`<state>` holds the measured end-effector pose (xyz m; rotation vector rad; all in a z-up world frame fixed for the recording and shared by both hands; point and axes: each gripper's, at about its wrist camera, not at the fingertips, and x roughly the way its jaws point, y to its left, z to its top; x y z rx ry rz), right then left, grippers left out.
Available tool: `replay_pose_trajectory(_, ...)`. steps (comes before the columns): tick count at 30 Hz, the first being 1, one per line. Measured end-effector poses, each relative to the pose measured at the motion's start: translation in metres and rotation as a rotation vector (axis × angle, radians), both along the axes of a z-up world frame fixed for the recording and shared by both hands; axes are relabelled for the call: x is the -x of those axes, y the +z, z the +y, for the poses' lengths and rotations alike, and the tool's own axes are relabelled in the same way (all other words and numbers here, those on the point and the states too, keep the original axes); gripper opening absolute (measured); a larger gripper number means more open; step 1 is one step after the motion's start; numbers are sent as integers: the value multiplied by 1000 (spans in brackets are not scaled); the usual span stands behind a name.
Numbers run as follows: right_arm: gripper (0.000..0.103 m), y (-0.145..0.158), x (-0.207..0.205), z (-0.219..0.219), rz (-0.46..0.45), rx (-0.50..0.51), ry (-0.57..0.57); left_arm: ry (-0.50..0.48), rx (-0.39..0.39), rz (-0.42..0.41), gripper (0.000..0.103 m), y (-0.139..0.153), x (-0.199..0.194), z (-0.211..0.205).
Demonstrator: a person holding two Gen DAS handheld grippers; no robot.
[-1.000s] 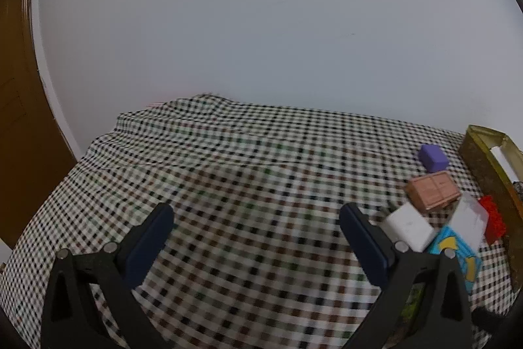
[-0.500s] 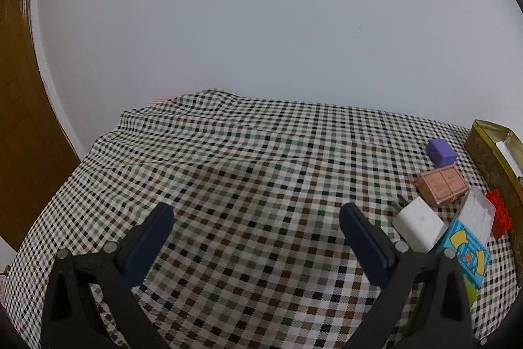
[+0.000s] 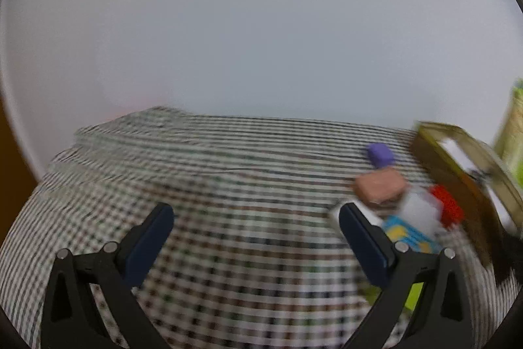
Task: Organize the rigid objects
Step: 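Grasp the brown comb with the right gripper and lift it, then grasp the green toy brick with the left gripper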
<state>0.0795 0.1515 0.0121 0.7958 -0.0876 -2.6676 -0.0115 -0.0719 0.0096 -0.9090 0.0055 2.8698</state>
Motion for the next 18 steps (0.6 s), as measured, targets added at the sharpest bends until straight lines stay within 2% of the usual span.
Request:
replay_pose_trajectory(3,27,5,9,16,50,-61,-117,-179,20,-5,102,0,-8,20)
replay_pose_trajectory(5,27,5,17,26,59,-65,-159,-323,107,13,102,-4,-23,40)
replay_pose_trajectory(9,27,1,30,42,38,-37,-205,-488,282,62,102,-16,-47,74)
replay_pose_trajectory(11,28,1,30,46,18,1,-209,-520,336,50,100,-21,-50,86)
replay_pose_trajectory(15,28,1,23,37,19,14,-213,-528,337,-8,98,-26,-44,91)
replay_pose_trajectory(16,28,0,24,37,20,9,-209,-517,344,-29,95,-28,-41,92)
replay_pose_trajectory(18,28,-3,22,34,21,-6,-207,-495,342,-73,77,-32,-32,91)
